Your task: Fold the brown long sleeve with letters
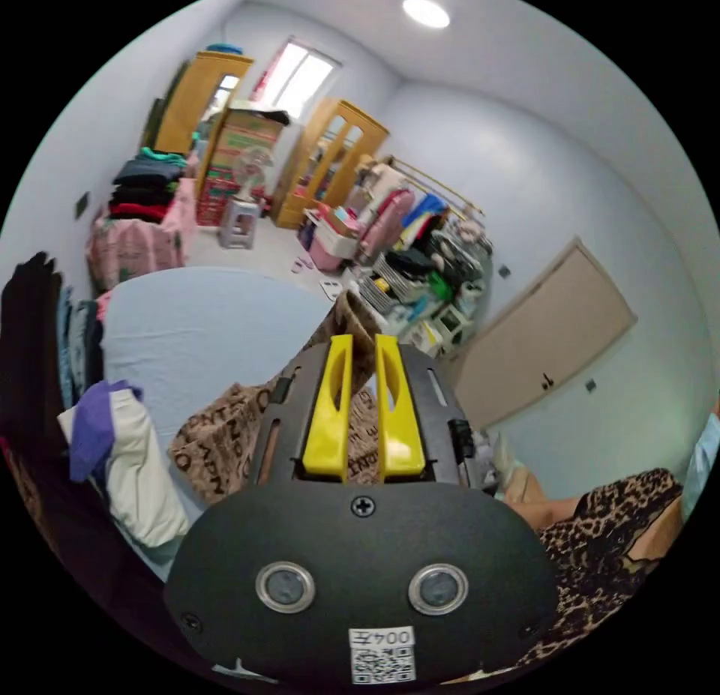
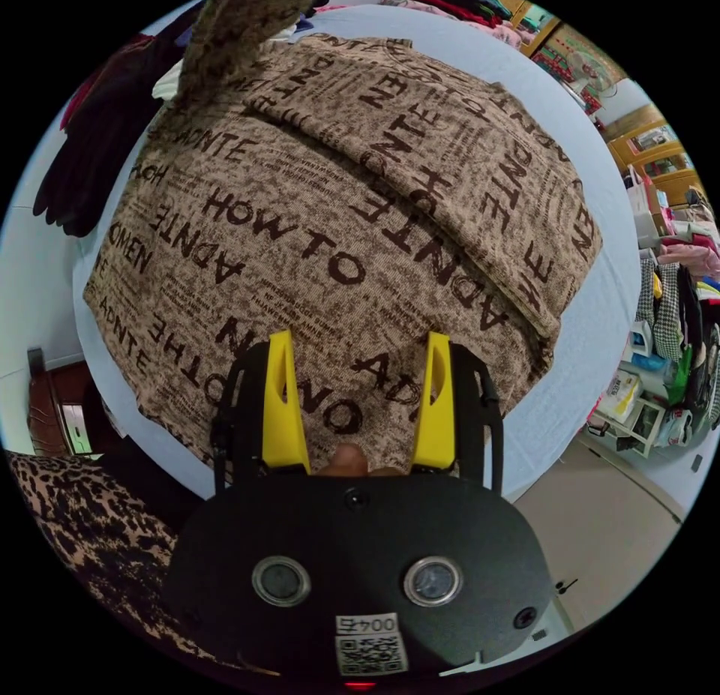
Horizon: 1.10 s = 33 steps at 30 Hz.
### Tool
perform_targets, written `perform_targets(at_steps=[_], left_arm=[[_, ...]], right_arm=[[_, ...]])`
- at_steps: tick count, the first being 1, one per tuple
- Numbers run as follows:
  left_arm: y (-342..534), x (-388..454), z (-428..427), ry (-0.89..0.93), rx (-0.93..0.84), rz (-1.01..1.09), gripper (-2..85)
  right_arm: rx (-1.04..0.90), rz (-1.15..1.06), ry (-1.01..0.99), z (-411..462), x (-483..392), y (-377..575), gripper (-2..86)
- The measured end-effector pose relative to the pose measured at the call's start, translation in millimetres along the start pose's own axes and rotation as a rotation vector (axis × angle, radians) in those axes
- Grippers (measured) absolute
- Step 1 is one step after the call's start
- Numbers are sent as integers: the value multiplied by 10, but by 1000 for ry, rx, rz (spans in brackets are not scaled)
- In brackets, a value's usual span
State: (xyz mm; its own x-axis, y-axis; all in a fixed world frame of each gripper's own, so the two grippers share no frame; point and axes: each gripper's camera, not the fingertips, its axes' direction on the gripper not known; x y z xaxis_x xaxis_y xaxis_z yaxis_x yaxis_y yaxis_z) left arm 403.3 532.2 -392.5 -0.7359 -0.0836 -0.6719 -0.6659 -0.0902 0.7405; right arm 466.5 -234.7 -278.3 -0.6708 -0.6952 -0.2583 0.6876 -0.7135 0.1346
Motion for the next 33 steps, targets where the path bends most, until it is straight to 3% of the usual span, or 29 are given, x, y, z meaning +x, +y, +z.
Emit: perform_targets(at_steps=[6, 12, 17, 23, 33], left_arm=[[197, 211, 736, 88, -150, 71, 152], [943, -328, 610, -150, -180, 19, 146], [1997, -885, 723, -468, -394, 39, 137], [2698, -1178, 1004, -722, -529, 152, 121], [2765, -1573, 1387, -774, -532, 198, 49]], right_arm=[[74, 6, -3, 116, 38, 209, 232], [113, 11, -5, 247, 75, 360, 231], [129, 12, -16, 362, 122, 462, 230], [189, 29, -30, 504, 175, 619, 230], [223, 37, -5, 740, 181, 755, 230]])
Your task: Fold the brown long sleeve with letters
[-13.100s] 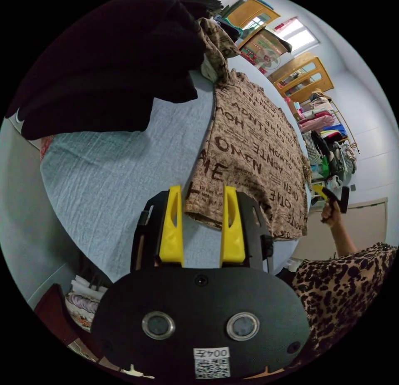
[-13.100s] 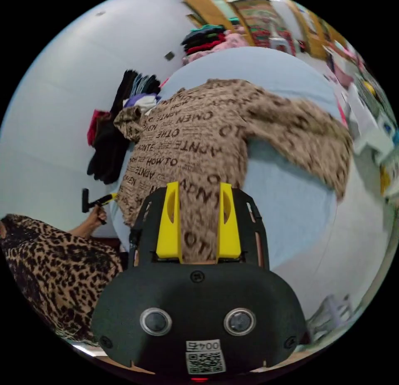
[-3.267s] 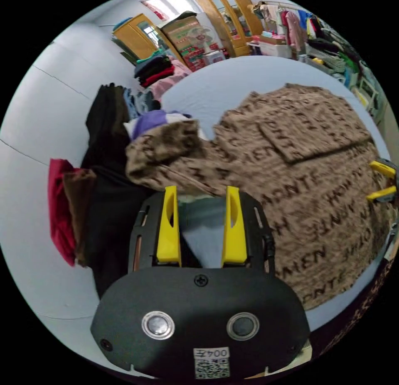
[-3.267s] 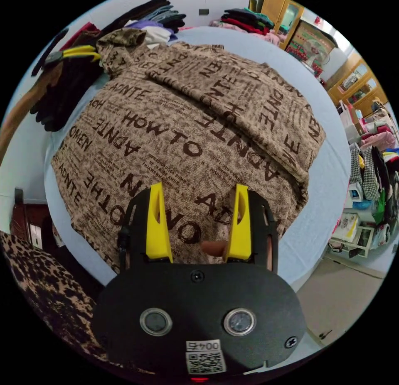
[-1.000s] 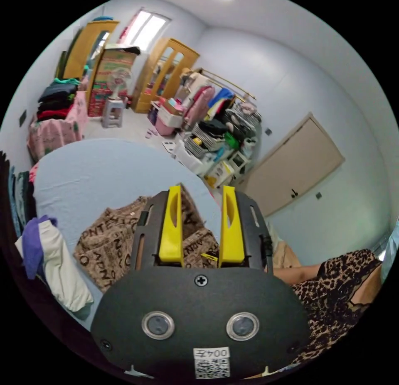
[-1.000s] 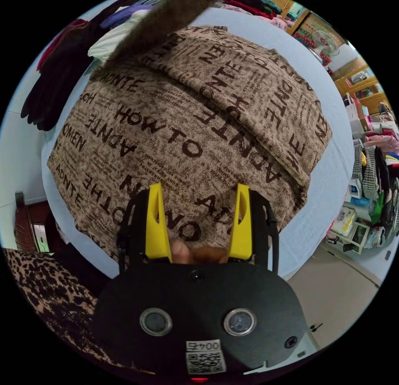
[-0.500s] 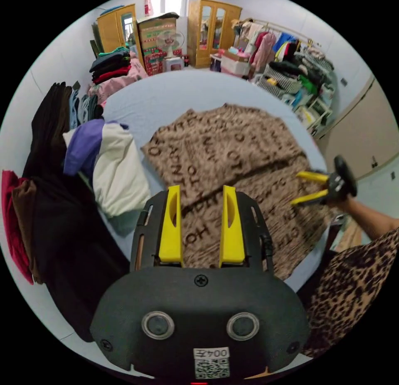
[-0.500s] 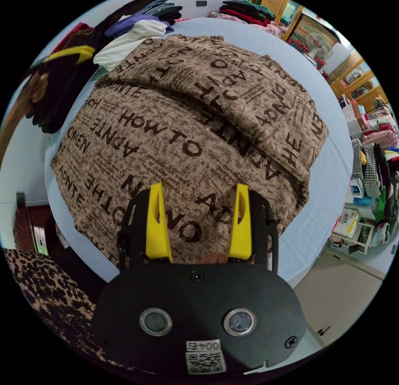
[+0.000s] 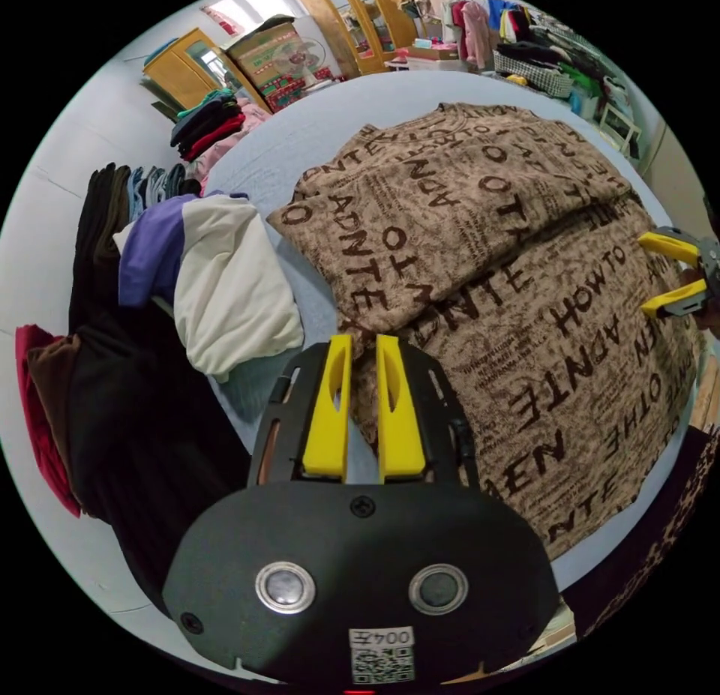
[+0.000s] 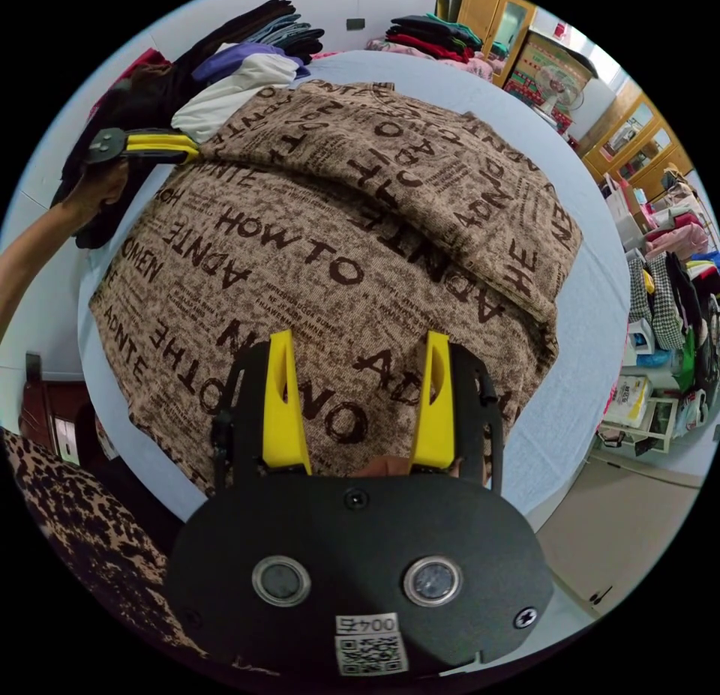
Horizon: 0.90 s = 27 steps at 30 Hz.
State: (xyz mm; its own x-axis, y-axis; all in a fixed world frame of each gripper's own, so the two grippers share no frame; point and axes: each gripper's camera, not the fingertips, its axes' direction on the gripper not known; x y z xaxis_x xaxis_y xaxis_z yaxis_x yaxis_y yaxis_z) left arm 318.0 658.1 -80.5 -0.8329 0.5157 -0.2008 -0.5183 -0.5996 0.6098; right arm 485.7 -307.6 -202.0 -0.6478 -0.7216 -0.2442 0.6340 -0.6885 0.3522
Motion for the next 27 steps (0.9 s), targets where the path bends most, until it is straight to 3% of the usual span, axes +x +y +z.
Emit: perform_targets(at_steps=[6, 12, 19, 27], left_arm=[[219, -278, 242, 16, 5, -52, 22], [370, -705, 174, 109, 15, -126, 73], [117, -1573, 213, 428, 135, -484, 92], [-375, -1789, 639, 284, 33, -441, 35]], right_arm=[[15, -4, 1, 113, 39, 86, 231], [19, -8, 1, 219, 81, 138, 231], [51, -12, 0, 342, 135, 236, 231], [69, -14, 1, 467, 191, 292, 231]])
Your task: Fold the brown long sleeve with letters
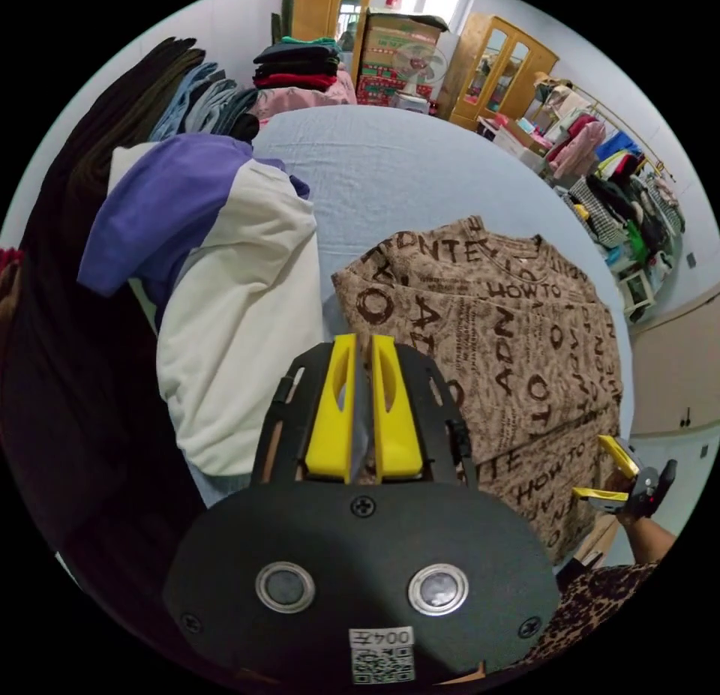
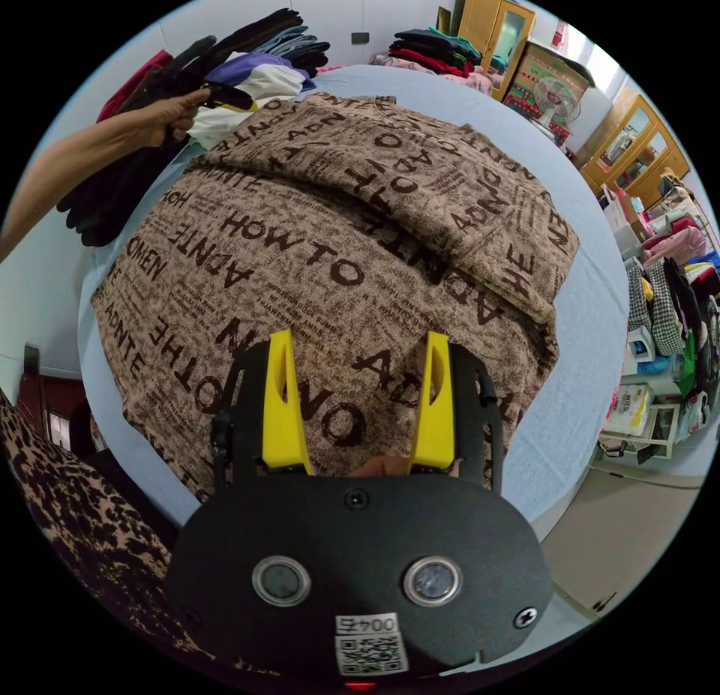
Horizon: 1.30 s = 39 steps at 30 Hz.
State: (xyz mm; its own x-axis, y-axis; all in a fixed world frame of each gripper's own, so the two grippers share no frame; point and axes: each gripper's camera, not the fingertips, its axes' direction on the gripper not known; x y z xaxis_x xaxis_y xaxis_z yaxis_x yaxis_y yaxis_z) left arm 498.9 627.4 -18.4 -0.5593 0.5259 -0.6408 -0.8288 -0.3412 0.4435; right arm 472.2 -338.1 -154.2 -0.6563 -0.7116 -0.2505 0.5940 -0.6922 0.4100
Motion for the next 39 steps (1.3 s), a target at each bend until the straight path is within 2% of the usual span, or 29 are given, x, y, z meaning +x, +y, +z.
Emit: perform_targets(at_steps=[2, 6, 8, 10, 13, 15, 19, 21, 22, 26, 31, 33, 34, 35, 39], left_arm=[[-34, -31, 43, -86, 6, 35, 16], [-52, -326, 62, -114, 0, -7, 15], [-12, -554, -18, 60, 29, -56, 31], [35, -601, -50, 141, 25, -53, 61], [139, -579, 31, 198, -15, -50, 96], [194, -564, 126, 229, -38, -60, 78], [285, -430, 90, 83, 16, 8, 41], [324, -392, 182, 29, -16, 55, 41], [377, -390, 226, 26, -9, 81, 42], [543, -613, 32, 143, 25, -35, 61], [1049, -449, -269, 179, 70, 32, 60], [1258, -241, -198, 122, 18, 122, 37], [1379, -123, -73, 22, -41, 176, 25], [1501, -76, -49, -20, -7, 192, 17], [1653, -82, -242, 36, 29, 105, 8]], right_arm=[[8, 0, 0, 36, 17, 21, 231], [18, 0, 0, 88, 39, 41, 231], [14, 0, 0, 121, 54, 35, 231], [13, 1, 0, 147, 65, 31, 231], [24, 3, 1, 188, 81, 46, 231], [28, 3, 1, 212, 91, 53, 231], [16, 1, 2, 267, 111, 26, 231], [21, 1, 2, 291, 119, 31, 231], [26, 1, 2, 307, 125, 37, 231], [32, 3, 10, 361, 147, 38, 229], [52, 5, 11, 421, 161, 65, 229], [63, 6, 13, 444, 161, 85, 229], [69, 5, 12, 459, 165, 94, 229], [70, 3, 12, 474, 168, 95, 229], [49, 5, 13, 520, 172, 58, 229]])
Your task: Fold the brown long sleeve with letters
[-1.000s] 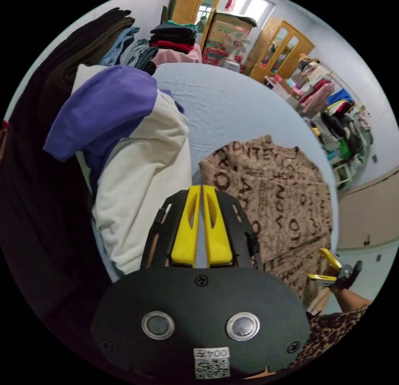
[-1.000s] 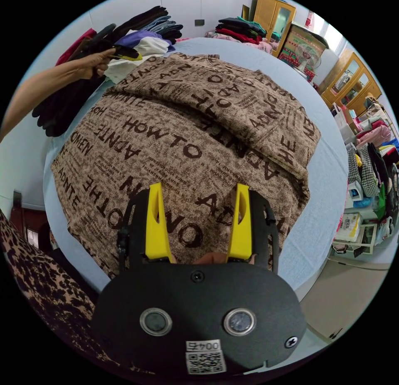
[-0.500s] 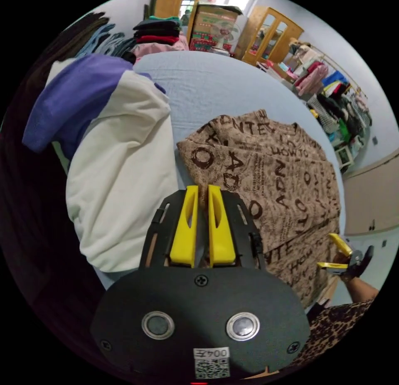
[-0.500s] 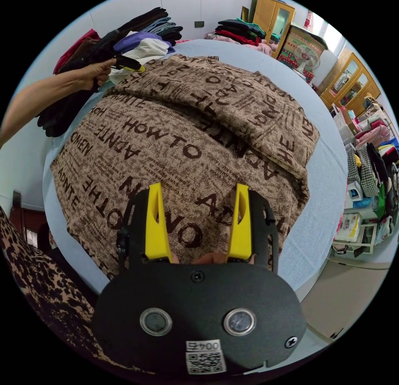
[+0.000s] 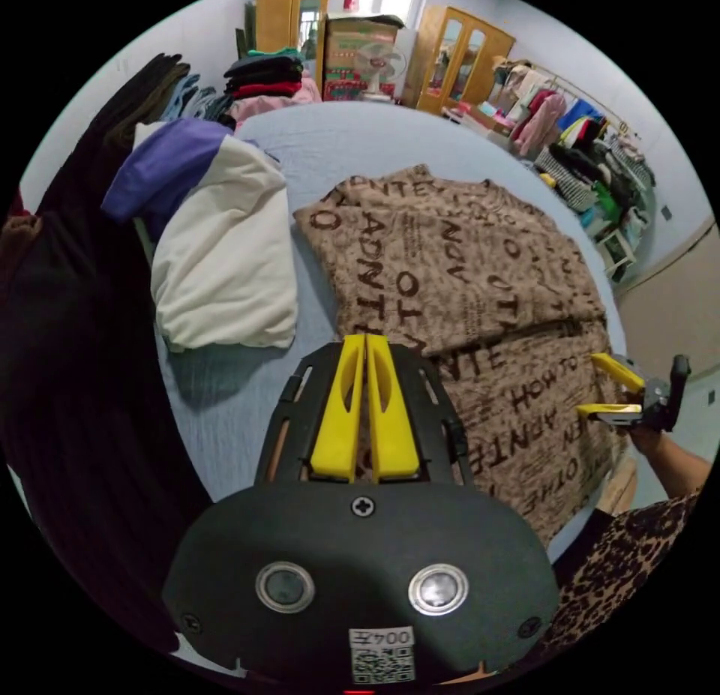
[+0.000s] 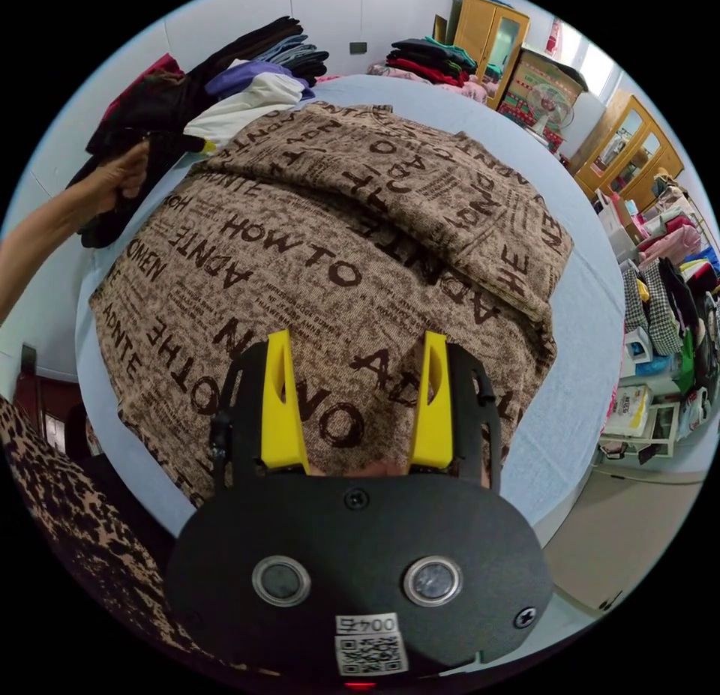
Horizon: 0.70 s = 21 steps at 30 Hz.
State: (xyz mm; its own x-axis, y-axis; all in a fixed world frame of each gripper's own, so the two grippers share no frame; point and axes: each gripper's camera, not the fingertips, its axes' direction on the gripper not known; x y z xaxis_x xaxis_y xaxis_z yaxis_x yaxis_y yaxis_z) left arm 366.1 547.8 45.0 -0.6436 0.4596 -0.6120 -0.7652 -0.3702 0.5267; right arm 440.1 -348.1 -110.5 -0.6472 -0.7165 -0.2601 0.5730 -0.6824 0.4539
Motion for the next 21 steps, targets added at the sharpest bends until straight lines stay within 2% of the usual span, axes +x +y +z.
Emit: perform_targets(at_steps=[4, 12, 14, 21], left_arm=[[490, 451, -288, 49, 56, 75, 5], [1793, 1213, -55, 42, -66, 71, 2], [2070, 1315, -48, 2, 8, 36, 2], [2317, 1471, -64, -46, 52, 25, 1]], right_arm=[[46, 0, 1, 53, 3, 80, 229], [158, 13, 1, 160, -6, 281, 228], [157, 14, -2, 189, -3, 280, 228], [158, 10, -2, 257, -23, 272, 230]])
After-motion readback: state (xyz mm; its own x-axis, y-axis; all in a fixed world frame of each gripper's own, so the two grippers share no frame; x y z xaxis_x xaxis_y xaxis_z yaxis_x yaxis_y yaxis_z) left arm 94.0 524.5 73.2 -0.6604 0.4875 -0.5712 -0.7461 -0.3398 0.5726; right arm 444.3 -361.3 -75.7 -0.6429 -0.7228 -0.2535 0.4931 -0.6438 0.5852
